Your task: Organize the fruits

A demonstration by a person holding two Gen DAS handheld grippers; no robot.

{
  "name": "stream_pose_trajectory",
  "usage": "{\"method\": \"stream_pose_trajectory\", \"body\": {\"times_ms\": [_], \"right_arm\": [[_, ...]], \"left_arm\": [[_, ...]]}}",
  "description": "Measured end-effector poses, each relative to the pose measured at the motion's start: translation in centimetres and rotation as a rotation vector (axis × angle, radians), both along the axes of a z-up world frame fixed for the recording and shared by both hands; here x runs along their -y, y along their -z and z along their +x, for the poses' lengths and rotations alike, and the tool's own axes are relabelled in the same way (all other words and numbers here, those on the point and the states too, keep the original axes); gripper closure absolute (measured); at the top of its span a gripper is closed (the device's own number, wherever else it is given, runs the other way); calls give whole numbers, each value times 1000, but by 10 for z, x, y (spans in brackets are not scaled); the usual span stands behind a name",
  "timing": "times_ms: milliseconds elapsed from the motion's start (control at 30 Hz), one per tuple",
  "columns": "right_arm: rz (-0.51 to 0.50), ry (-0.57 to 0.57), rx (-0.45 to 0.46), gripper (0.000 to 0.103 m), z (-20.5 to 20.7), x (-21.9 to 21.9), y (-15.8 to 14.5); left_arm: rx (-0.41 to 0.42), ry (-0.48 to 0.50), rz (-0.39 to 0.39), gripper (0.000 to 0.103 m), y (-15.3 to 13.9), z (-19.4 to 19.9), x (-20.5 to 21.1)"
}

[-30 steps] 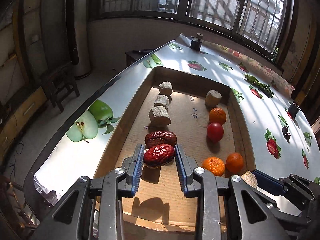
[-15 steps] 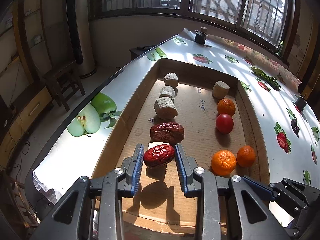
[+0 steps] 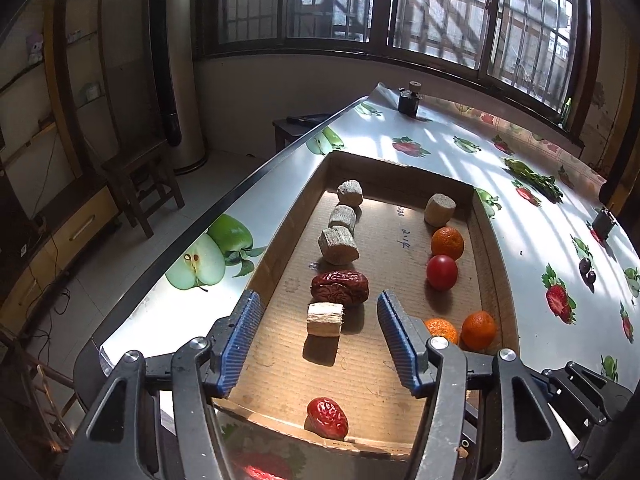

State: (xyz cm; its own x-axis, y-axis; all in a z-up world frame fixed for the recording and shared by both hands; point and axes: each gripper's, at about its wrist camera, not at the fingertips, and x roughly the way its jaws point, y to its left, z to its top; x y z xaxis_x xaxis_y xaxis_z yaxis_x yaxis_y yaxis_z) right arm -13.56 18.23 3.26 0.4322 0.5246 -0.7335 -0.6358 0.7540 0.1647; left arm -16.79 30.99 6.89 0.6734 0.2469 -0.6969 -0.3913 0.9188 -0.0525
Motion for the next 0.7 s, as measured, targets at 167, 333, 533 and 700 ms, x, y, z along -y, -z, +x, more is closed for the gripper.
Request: {"method": "stream_pose_trajectory", "body": {"times_ms": [167, 333, 533, 700], "right_arm": [[25, 14, -3, 49, -4, 10, -5], [51, 24, -3, 44, -8, 21, -10], [73, 46, 6, 39, -13, 36, -16], [89, 76, -4, 37, -12, 52, -17]], "left_arm": [[21, -6, 27, 37, -9, -4, 7], [44, -12, 63, 32, -19, -9, 15], [52, -27, 103, 24, -27, -13, 25], [53, -38, 130, 19, -32, -11, 35]]}}
